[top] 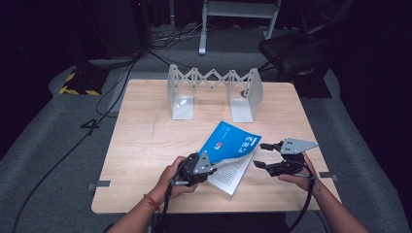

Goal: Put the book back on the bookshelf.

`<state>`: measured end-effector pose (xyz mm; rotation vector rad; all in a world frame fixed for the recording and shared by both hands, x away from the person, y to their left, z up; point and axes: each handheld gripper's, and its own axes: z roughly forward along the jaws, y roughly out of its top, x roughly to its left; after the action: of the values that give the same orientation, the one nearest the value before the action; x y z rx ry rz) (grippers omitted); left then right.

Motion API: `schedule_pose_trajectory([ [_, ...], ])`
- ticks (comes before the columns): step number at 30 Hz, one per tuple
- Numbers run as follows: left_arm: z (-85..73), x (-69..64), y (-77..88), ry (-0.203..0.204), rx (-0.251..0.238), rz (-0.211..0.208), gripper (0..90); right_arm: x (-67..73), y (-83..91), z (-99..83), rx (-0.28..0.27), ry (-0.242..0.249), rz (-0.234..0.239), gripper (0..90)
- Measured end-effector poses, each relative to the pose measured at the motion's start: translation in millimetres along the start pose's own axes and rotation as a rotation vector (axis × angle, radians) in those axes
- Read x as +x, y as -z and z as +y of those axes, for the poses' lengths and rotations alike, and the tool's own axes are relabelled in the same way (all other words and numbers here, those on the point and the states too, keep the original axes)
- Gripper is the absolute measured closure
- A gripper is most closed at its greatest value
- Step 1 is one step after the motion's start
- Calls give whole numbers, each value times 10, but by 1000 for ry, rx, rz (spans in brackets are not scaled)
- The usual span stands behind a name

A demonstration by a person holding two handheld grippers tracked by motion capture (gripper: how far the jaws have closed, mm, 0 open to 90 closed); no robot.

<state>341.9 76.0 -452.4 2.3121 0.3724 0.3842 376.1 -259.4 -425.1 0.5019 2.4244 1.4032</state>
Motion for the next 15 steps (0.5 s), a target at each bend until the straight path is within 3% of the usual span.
schedule_pose_trajectory([
  [3,-99,47,72,7,5,4,812,71,-89,125,12,69,21,311],
  [5,-151,88,126,22,0,4,810,91,-187,191,12,89,52,306],
  [6,-171,102,143,29,0,2,808,95,-239,201,16,101,78,307],
  [9,-248,127,195,36,3,2,804,113,-399,187,62,165,88,305],
  [15,-354,183,276,71,8,1,791,54,-613,108,104,204,116,309],
])
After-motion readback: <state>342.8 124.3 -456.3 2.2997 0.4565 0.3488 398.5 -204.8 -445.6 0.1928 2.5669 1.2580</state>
